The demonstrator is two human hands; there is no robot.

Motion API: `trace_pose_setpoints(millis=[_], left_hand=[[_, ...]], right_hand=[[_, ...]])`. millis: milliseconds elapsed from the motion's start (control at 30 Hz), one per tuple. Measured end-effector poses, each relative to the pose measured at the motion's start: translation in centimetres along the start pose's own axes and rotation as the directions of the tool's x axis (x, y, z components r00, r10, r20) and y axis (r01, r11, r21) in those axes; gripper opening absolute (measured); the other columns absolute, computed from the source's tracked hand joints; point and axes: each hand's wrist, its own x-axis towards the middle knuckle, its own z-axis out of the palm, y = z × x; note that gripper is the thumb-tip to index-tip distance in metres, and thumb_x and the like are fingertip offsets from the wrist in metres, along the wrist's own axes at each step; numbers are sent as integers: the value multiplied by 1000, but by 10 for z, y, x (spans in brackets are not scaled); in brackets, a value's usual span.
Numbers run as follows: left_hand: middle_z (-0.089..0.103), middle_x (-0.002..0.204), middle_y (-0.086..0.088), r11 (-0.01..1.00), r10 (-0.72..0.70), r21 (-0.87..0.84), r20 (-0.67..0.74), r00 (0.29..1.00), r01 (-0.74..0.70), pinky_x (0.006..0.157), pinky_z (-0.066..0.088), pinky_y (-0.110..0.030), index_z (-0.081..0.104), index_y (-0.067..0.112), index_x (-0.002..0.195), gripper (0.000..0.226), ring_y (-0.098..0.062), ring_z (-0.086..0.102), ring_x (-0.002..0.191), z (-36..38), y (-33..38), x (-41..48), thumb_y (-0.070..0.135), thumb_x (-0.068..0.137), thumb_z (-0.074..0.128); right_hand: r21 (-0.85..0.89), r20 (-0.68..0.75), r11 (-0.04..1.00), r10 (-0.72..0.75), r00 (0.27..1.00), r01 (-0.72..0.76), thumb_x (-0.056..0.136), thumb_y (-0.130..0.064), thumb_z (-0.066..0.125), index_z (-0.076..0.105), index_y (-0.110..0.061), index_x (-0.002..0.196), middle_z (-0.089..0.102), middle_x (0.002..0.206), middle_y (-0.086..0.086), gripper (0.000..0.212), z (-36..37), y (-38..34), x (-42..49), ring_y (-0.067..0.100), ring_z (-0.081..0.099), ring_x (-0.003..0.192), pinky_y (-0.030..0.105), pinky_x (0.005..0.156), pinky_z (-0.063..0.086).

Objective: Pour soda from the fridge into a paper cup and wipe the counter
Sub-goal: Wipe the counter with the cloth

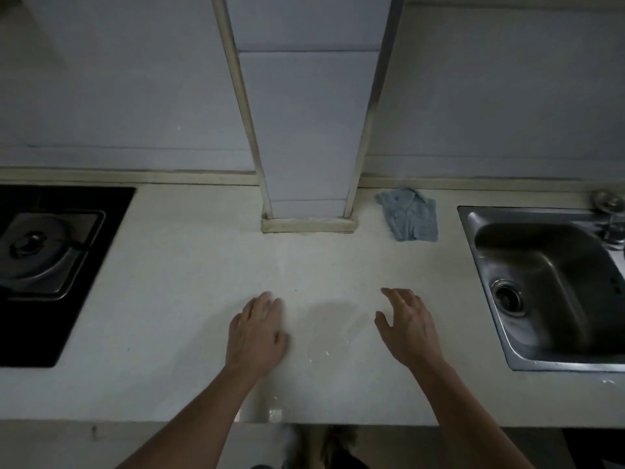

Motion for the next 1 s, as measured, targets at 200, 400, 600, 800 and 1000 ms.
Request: trace_pose_setpoints(millis=[200,400,600,800,1000], left_hand=[[4,168,1,997,-76,21,-3,997,76,121,14,-49,9,20,160,79,-21,7,154,10,10,33,40,89,39],[-11,167,-2,992,-122,35,74,990,120,123,3,-46,-5,13,158,88,-21,-8,154,12,20,46,52,79,-1],[-14,164,4,994,-104,34,88,991,102,122,2,-43,-2,15,159,91,-17,-8,153,16,11,49,58,79,-2],[-14,165,4,994,-111,-4,97,989,112,121,-3,-41,-2,18,159,90,-16,-11,153,15,9,48,62,80,2],[-16,163,6,993,-112,-13,75,991,114,122,-2,-41,-2,17,158,87,-15,-12,152,18,9,47,58,82,5]], right_hand=[[37,65,999,-12,998,9,87,-24,68,58,-10,131,59,130,14,47,13,25,61,31,55,117,41,97,46],[-46,61,999,27,998,-24,98,-37,52,39,-14,146,40,150,14,54,7,49,143,33,36,138,46,111,34],[-60,45,998,32,998,-29,99,-47,39,24,-28,147,29,151,15,54,8,96,231,38,28,139,57,112,30],[-146,144,981,153,978,-132,97,-62,16,2,-38,155,-1,165,7,64,30,108,250,31,-5,151,49,122,-1],[-183,186,983,59,981,-24,97,-68,11,-17,-46,150,-10,165,1,63,38,86,190,27,-13,150,51,121,-3]])
